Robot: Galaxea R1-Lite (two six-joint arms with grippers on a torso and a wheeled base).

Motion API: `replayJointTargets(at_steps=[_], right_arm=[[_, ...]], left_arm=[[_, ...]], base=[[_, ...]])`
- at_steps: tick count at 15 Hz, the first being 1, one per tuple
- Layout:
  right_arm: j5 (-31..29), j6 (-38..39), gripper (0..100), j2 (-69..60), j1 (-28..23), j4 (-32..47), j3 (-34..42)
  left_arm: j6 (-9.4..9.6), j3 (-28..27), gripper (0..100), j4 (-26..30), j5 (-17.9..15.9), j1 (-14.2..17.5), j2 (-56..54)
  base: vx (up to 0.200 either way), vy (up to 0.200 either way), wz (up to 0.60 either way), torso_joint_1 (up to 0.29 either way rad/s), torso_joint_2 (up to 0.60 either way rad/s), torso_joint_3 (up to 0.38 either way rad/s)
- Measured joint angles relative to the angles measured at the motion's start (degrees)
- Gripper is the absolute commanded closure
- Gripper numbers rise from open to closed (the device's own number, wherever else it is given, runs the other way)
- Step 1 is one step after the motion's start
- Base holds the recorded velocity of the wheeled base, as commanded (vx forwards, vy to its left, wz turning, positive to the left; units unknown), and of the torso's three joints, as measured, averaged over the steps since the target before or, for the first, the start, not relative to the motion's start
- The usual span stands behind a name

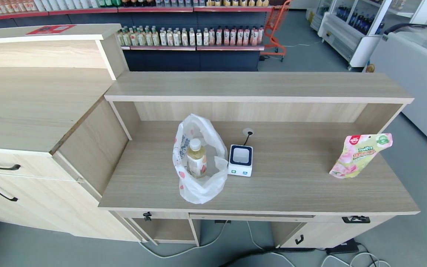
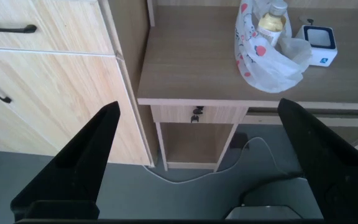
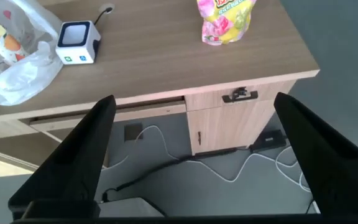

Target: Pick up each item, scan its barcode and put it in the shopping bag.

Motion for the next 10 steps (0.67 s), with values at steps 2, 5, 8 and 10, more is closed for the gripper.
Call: replayJointTargets(at_steps=[2,5,8,10], right_arm=[[0.73,0.0,0,-0.22,-0.09,0.15,-0.24],[4.79,0.99,0,2.74,0.71,1.28,-6.45],[6.67,6.83,0,12.32,1.21,1.39,-14.41],[7.09,13.17,0,20.85,1.37,0.57,-19.79]], left_arm=[[0.13,0.0,0,-0.02,0.05,0.0,0.0],[0.26,0.0,0,-0.02,0.0,0.02,0.0],[0.3,0.0,0,0.0,0.0,0.0,0.0],[0.52,0.0,0,0.0,0.02,0.0,0.0]], base=[[0.0,-0.2,0.0,0.002,0.0,0.002],[0.0,-0.2,0.0,0.004,0.0,-0.001],[0.0,-0.2,0.0,0.002,0.0,0.004],[0.0,-0.2,0.0,0.002,0.0,0.0]])
